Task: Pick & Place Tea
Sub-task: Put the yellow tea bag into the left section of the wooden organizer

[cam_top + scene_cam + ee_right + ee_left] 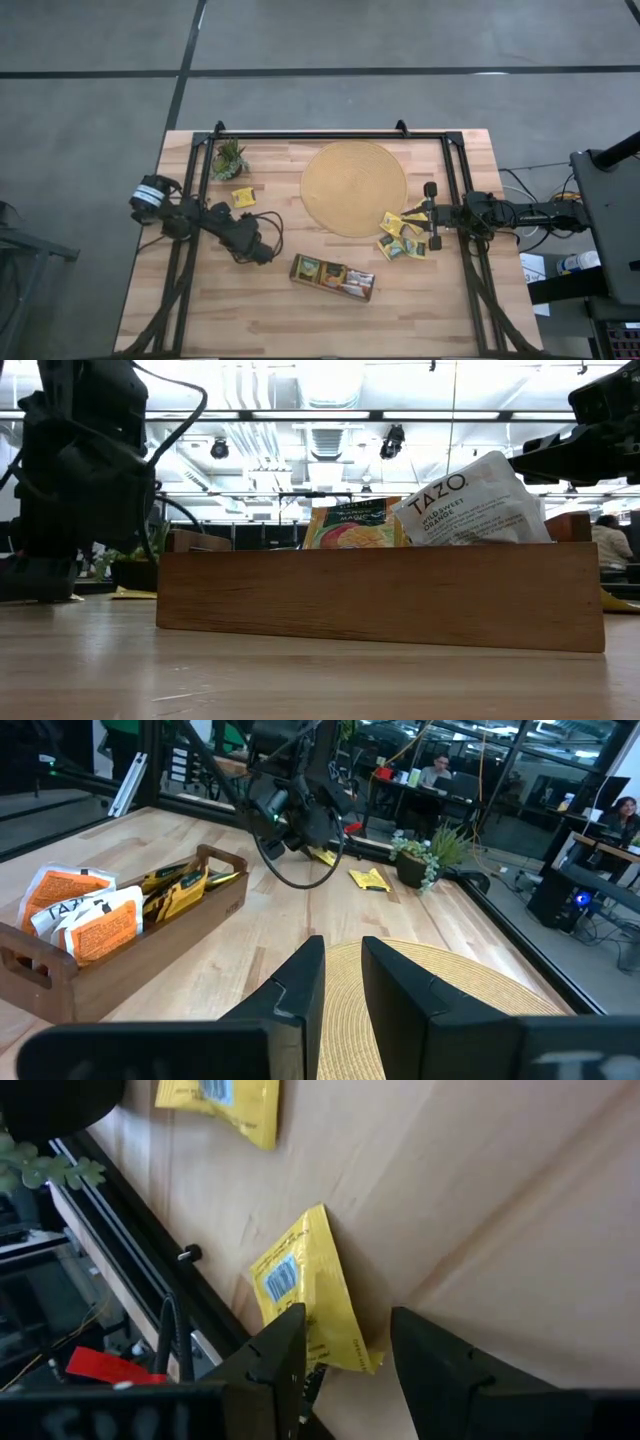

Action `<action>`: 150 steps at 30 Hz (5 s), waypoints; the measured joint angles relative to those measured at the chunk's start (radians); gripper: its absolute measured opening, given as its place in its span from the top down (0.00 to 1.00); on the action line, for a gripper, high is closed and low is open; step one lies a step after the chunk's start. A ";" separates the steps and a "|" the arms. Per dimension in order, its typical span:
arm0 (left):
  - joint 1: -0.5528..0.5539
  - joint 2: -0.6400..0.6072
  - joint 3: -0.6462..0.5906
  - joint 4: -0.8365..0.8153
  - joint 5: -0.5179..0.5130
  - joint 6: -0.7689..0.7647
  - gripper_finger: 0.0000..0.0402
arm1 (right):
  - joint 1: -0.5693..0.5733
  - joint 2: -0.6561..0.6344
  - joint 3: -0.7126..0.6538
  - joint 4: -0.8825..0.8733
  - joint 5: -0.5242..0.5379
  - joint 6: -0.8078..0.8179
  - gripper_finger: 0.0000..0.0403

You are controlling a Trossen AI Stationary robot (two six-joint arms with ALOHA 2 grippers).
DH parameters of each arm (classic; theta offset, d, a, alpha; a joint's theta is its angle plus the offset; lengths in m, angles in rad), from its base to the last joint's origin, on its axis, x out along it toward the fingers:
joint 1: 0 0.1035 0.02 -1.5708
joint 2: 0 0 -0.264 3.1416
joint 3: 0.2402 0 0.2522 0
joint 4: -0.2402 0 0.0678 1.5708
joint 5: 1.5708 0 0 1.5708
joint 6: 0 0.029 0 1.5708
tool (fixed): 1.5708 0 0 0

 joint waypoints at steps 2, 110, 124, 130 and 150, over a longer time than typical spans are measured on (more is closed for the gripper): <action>0.006 0.000 -0.017 0.005 -0.001 0.014 0.65 | 0.000 0.000 0.000 0.000 0.000 0.000 0.83; -0.028 -0.377 0.138 1.076 -0.223 0.529 1.00 | 0.000 0.000 0.000 0.000 0.000 0.000 0.83; -0.063 -0.407 -0.161 2.106 0.392 0.812 1.00 | 0.000 0.000 0.000 0.000 0.000 0.000 0.83; -0.065 -0.407 -0.202 2.252 0.517 0.802 1.00 | 0.000 0.000 0.000 0.000 0.000 0.000 0.83; -0.064 -0.407 -0.203 2.227 0.528 0.794 1.00 | 0.001 0.001 0.000 0.039 -0.257 0.077 0.83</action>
